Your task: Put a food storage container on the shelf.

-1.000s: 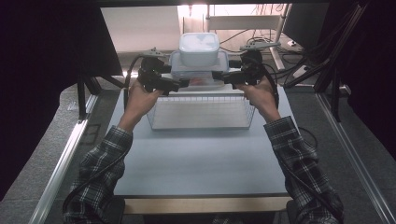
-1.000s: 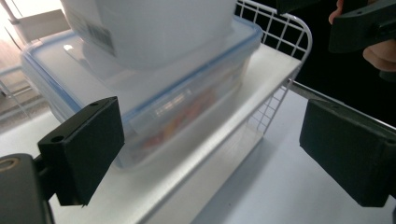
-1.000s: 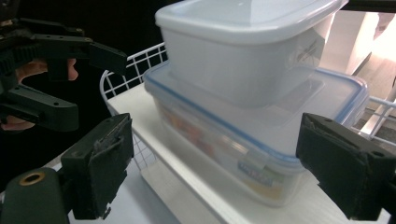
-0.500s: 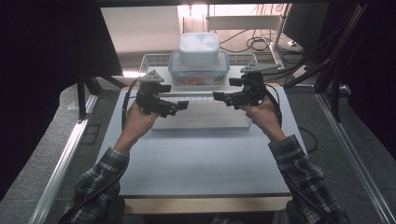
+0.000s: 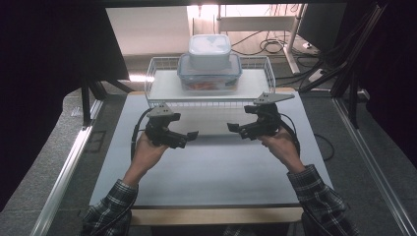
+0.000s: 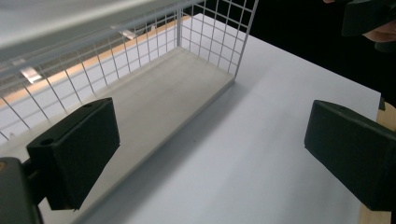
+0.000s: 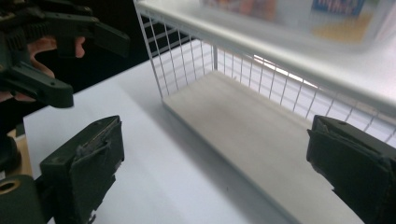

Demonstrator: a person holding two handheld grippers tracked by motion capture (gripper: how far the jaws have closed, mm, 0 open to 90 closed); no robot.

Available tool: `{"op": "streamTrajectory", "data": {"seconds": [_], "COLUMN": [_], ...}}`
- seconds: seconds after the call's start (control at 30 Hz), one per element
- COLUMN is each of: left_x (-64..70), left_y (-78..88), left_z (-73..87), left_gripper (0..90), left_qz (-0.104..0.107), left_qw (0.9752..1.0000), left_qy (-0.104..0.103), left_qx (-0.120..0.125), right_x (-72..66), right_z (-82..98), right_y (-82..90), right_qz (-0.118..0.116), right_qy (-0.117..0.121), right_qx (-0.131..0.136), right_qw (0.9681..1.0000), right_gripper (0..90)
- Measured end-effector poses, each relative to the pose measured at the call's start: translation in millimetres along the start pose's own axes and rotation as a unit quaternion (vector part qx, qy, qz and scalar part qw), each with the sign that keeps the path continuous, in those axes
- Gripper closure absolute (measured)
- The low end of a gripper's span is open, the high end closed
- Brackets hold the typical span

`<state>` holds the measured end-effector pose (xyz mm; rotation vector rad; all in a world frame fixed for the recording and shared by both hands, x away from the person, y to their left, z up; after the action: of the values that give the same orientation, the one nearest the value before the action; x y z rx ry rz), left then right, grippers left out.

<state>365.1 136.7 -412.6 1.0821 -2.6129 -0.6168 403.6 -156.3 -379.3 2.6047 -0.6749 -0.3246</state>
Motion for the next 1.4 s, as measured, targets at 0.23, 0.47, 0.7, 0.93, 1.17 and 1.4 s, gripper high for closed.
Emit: {"op": "streamTrajectory", "data": {"seconds": [0.23,0.47,0.7,0.93,1.17,1.4], "left_x": [3.8,6.5,8.8,11.6,21.1,24.2], "left_y": [-7.2,-15.7,-13.1,-12.0,-9.1,-5.1], "left_z": [29.4,48.1,62.6,75.7,89.9,107.3], "left_gripper": [3.0,2.2,2.3,2.7,2.2,2.1], "left_qz": [0.006,-0.015,-0.022,-0.024,-0.033,-0.031], "left_qw": [0.9997,0.9995,0.9993,0.9994,0.9992,0.9988], "left_qy": [0.023,0.016,0.012,0.012,-0.008,-0.012], "left_qx": [0.001,-0.025,-0.026,-0.022,-0.022,-0.036], "right_x": [6.0,11.2,5.7,0.4,-5.2,-9.3], "right_z": [27.0,44.1,66.1,83.8,101.5,120.7], "right_y": [6.9,14.3,14.3,12.7,13.0,14.3], "right_qz": [0.007,0.021,0.028,0.04,0.046,0.052], "right_qy": [-0.016,-0.025,-0.03,-0.026,-0.02,-0.029], "right_qx": [-0.003,-0.005,-0.01,-0.013,-0.021,-0.031], "right_qw": [0.9998,0.9995,0.9991,0.9988,0.9985,0.9978], "right_gripper": [3.0,2.9,2.7,2.8,2.8,2.8]}}
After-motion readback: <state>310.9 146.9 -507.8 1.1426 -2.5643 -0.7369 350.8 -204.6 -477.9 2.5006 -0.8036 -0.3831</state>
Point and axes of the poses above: each handheld gripper's, and its own axes: y roughly backward along the jaws, z roughly out of its underside, x roughly to its right, the point moved 2 cm from there along -y, roughly forward along the jaws, and after that the axes turned 5 degrees about -z, right-handed, at the moved point
